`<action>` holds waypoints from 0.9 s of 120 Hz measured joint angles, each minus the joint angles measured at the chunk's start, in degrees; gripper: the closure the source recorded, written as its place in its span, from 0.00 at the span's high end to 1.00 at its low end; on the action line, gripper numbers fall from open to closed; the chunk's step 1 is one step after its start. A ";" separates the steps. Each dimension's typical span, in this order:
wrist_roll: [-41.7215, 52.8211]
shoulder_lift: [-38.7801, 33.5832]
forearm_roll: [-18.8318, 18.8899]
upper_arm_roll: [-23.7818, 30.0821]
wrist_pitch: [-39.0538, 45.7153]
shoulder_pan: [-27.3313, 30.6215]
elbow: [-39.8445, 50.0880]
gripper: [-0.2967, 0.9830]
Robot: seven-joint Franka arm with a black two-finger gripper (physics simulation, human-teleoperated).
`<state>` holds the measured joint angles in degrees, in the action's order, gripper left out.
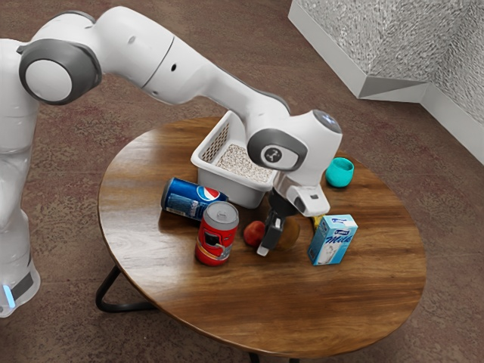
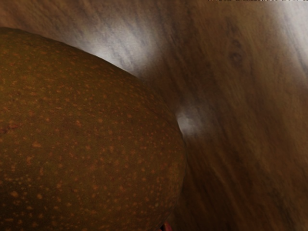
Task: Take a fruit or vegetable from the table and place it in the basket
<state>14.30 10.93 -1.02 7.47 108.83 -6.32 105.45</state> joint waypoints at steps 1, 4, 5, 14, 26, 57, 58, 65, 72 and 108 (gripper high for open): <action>-0.01 -0.01 0.00 0.00 0.02 0.00 0.06 0.72; -0.06 -0.04 0.03 0.00 0.06 0.00 0.20 0.68; -0.07 -0.04 0.05 0.00 0.08 0.00 0.26 0.67; -0.19 -0.12 0.13 0.00 0.41 0.00 1.00 0.55; -0.41 -0.22 0.33 -0.01 0.97 0.06 1.45 0.47; -0.83 -2.60 0.56 -0.16 -0.02 0.09 -0.44 0.47; -0.84 -2.70 0.56 -0.17 -0.13 0.09 -0.56 0.46; -0.89 -3.15 0.61 -0.18 -1.17 0.08 -2.15 0.45; -0.94 -4.10 0.68 -0.23 -2.49 0.07 -3.99 0.45; 0.52 -7.57 1.00 -13.10 -11.24 -3.50 -12.10 0.43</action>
<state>14.81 3.36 -0.02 -5.63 97.59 -9.82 93.35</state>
